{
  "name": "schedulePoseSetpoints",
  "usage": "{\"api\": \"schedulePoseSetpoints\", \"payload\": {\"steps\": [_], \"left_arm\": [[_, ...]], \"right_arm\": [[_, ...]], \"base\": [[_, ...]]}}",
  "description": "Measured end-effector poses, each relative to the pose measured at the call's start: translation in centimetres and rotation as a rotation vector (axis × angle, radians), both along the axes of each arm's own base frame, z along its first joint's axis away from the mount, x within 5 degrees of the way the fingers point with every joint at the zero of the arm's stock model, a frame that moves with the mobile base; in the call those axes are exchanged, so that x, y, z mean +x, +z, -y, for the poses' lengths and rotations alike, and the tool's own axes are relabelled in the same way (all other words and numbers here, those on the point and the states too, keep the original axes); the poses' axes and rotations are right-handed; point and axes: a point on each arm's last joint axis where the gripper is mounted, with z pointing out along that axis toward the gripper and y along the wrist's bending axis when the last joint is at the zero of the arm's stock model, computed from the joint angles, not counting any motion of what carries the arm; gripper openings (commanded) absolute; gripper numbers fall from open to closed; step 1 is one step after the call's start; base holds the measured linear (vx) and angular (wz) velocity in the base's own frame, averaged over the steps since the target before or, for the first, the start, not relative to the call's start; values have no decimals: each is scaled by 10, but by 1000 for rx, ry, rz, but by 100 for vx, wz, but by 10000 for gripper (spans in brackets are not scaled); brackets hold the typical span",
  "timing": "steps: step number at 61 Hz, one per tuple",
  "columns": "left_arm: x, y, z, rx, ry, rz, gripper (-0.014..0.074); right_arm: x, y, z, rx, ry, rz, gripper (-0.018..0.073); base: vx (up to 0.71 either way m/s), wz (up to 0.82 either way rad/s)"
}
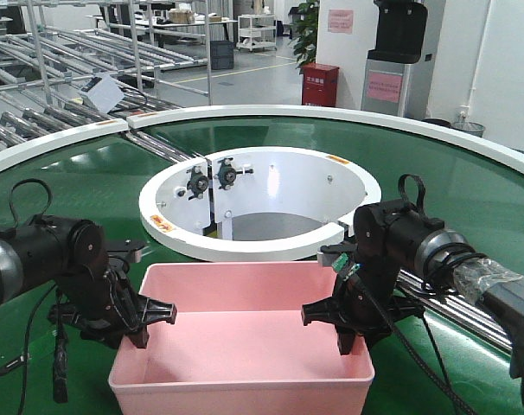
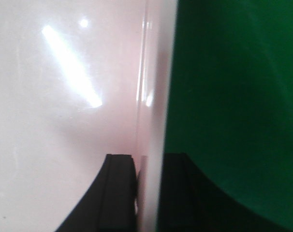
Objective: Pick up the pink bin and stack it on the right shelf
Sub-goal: 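Close both grippers on the bin walls and lift the pink bin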
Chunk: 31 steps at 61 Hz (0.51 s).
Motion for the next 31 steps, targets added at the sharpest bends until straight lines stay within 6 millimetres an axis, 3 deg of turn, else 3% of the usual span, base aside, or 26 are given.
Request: {"api": "schedulePoseSetpoints", "payload": {"steps": [5, 24, 31], "left_arm": [[-1, 0, 3, -10, 0, -3, 179], [-2, 1, 7, 1, -12, 2, 175], [-3, 3, 12, 15, -19, 13, 104]], "right_arm": [[0, 0, -1, 11, -5, -3, 62], [0, 0, -1, 9, -44, -1, 61], [0, 0, -1, 14, -75, -5, 61]], "base": [[0, 0], [0, 0], [0, 0]]}}
